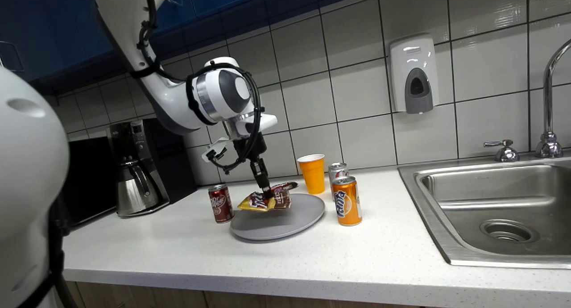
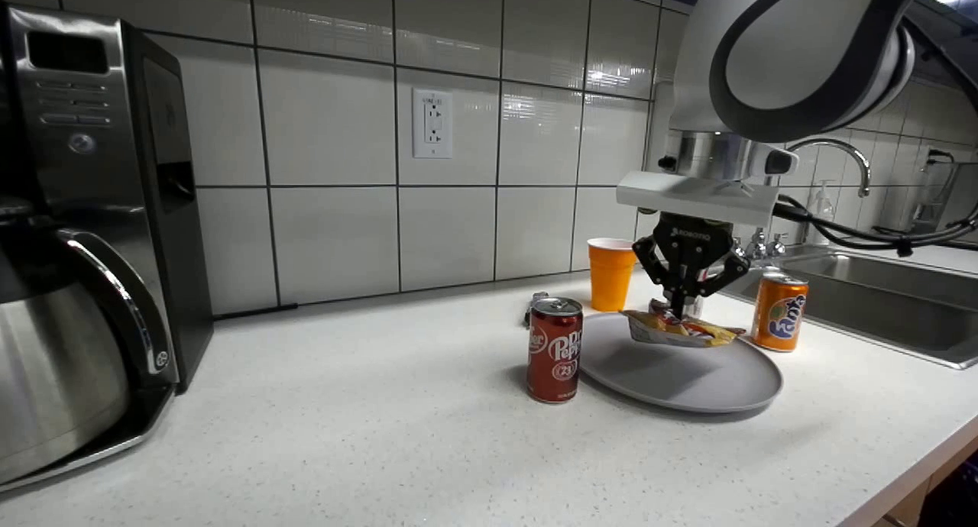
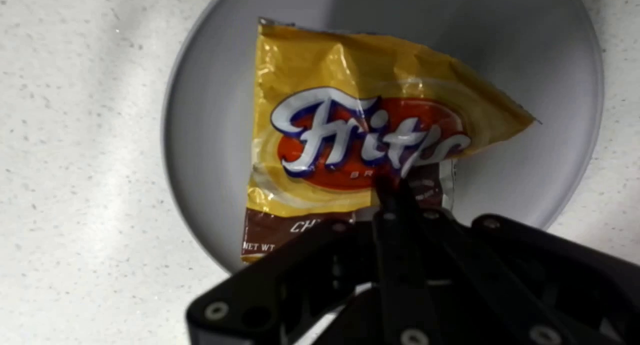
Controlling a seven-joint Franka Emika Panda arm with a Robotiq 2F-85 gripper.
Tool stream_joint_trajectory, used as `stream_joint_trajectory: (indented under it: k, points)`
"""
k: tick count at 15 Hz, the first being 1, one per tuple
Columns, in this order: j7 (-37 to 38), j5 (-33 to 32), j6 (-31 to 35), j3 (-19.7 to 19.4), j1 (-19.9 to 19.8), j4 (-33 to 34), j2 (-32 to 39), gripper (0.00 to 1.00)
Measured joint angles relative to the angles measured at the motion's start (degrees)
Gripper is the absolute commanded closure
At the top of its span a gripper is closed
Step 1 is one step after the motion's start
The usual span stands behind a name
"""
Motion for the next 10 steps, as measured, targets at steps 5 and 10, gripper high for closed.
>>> stream_joint_trajectory:
  k: [5,10]
  points:
    - [-2.4,0.0,-3.8,0.4,0.3,5.5,0.7,1.0]
    - [-3.5,0.0,-6.9,0.7,1.7,11.7,4.5,1.0]
